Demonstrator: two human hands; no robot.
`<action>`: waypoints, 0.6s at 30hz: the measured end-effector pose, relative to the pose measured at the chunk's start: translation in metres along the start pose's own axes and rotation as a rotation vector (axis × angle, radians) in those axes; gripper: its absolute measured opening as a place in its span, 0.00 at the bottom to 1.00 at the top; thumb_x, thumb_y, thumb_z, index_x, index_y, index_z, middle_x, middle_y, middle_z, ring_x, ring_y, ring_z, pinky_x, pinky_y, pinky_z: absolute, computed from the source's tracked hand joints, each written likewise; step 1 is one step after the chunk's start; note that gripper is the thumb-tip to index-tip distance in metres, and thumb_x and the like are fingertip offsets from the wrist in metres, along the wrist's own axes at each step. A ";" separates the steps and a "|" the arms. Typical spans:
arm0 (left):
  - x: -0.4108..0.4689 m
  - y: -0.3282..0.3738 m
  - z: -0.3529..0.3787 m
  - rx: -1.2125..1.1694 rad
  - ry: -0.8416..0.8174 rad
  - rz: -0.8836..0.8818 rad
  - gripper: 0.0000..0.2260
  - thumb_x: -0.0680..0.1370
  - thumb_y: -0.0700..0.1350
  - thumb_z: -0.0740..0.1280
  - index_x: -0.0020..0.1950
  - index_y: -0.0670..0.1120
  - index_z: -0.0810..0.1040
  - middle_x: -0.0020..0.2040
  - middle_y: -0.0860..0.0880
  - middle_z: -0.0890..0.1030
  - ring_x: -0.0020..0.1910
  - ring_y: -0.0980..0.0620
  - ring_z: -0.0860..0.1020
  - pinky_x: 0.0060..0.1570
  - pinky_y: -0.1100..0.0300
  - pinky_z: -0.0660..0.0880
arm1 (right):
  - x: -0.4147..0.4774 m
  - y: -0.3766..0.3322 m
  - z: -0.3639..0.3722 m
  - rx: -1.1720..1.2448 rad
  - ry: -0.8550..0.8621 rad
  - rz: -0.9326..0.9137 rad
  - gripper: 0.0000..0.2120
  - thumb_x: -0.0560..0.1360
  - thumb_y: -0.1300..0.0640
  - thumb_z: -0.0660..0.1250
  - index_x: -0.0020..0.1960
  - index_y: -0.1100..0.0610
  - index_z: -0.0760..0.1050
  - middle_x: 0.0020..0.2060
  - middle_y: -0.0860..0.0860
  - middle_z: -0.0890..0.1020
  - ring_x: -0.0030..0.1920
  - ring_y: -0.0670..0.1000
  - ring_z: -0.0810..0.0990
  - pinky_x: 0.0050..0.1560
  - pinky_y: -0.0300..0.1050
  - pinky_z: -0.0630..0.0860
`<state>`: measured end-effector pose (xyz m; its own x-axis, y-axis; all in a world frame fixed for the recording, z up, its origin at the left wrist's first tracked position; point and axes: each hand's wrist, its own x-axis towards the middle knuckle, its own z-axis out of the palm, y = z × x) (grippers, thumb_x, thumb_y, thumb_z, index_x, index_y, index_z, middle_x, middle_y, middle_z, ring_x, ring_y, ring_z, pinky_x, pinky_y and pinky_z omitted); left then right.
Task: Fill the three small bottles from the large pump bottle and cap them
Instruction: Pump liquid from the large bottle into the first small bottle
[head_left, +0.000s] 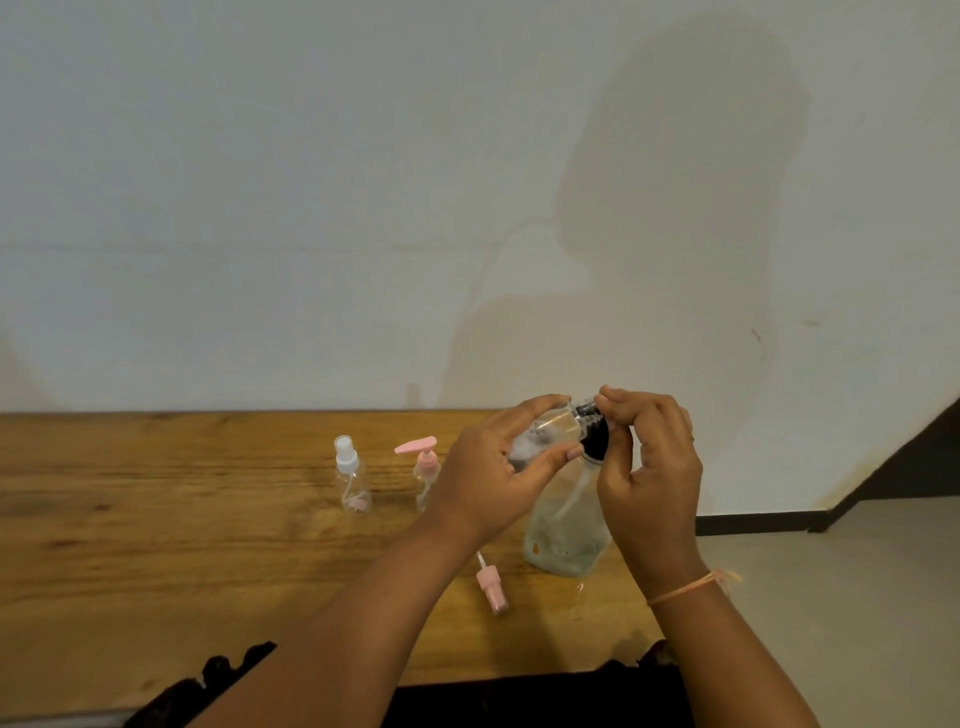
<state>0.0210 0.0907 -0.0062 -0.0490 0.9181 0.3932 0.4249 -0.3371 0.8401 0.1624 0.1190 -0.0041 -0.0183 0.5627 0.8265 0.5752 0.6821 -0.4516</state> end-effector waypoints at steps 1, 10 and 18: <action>0.000 -0.001 0.001 0.009 0.002 -0.005 0.19 0.72 0.57 0.69 0.63 0.61 0.74 0.58 0.58 0.78 0.55 0.68 0.75 0.50 0.79 0.69 | -0.001 0.002 0.001 -0.004 -0.005 -0.003 0.10 0.70 0.72 0.63 0.48 0.64 0.78 0.46 0.53 0.78 0.49 0.49 0.75 0.54 0.26 0.66; -0.002 0.001 0.002 0.026 0.026 0.022 0.20 0.72 0.59 0.68 0.64 0.59 0.75 0.56 0.61 0.78 0.56 0.68 0.75 0.51 0.76 0.71 | 0.000 -0.002 -0.002 0.009 0.005 -0.021 0.10 0.73 0.64 0.58 0.48 0.64 0.77 0.46 0.54 0.79 0.48 0.50 0.75 0.54 0.26 0.65; -0.002 -0.004 0.005 -0.011 0.024 -0.020 0.18 0.73 0.54 0.71 0.62 0.58 0.76 0.57 0.58 0.80 0.54 0.68 0.76 0.49 0.75 0.72 | -0.002 0.009 0.003 -0.017 -0.038 -0.038 0.08 0.72 0.69 0.61 0.48 0.64 0.77 0.46 0.56 0.79 0.51 0.45 0.72 0.53 0.30 0.68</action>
<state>0.0242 0.0915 -0.0122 -0.0793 0.9196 0.3848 0.4139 -0.3208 0.8519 0.1652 0.1256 -0.0113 -0.0711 0.5538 0.8296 0.5876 0.6953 -0.4138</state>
